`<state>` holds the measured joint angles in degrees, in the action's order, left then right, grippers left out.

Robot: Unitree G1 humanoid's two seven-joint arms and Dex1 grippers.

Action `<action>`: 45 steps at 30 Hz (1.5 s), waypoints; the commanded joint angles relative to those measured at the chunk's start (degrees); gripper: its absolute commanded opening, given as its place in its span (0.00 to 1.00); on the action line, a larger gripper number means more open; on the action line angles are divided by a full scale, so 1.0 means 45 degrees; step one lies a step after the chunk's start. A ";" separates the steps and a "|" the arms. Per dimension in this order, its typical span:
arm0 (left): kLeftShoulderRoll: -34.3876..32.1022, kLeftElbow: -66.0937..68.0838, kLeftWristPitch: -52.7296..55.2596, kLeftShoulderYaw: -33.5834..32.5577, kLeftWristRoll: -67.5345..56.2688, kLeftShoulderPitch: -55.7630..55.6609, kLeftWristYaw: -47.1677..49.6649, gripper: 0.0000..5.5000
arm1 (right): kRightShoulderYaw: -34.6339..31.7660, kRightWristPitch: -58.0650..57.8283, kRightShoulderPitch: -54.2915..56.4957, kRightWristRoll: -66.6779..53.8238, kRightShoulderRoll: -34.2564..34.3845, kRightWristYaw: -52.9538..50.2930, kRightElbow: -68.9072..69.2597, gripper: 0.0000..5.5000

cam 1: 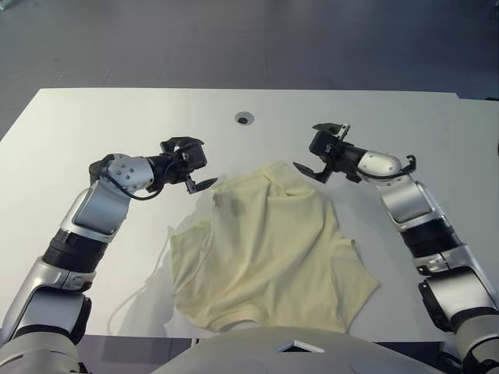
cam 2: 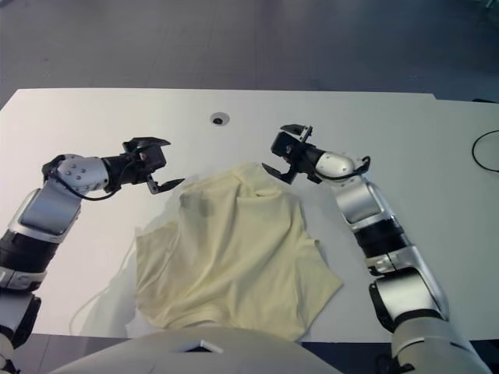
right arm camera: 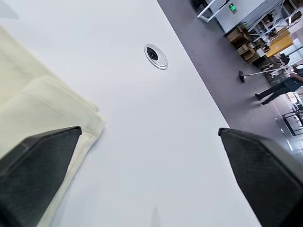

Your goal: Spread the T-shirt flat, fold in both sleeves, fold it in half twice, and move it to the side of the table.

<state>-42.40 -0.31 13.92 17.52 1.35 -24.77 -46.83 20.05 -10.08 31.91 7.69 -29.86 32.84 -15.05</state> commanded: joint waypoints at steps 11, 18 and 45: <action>0.0552 0.2819 -0.2217 0.0524 0.2286 -0.0462 0.0100 0.98 | 0.0539 0.1987 0.1563 0.2250 0.1800 -0.1585 -0.4930 0.98; 0.0915 0.4255 -0.2829 0.0685 0.3169 -0.0914 0.0510 0.98 | 0.0565 0.1955 0.1900 0.3232 0.1607 -0.2371 -0.6190 0.98; 0.3185 1.4973 -0.7300 -0.0295 0.3506 -0.7860 0.0743 0.98 | 0.0040 0.2874 0.4757 0.3818 0.2526 -0.5076 -1.2121 0.98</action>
<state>-26.40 70.13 -18.95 19.30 21.35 -60.82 -36.62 20.65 2.77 54.60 25.07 -18.20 8.92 -70.02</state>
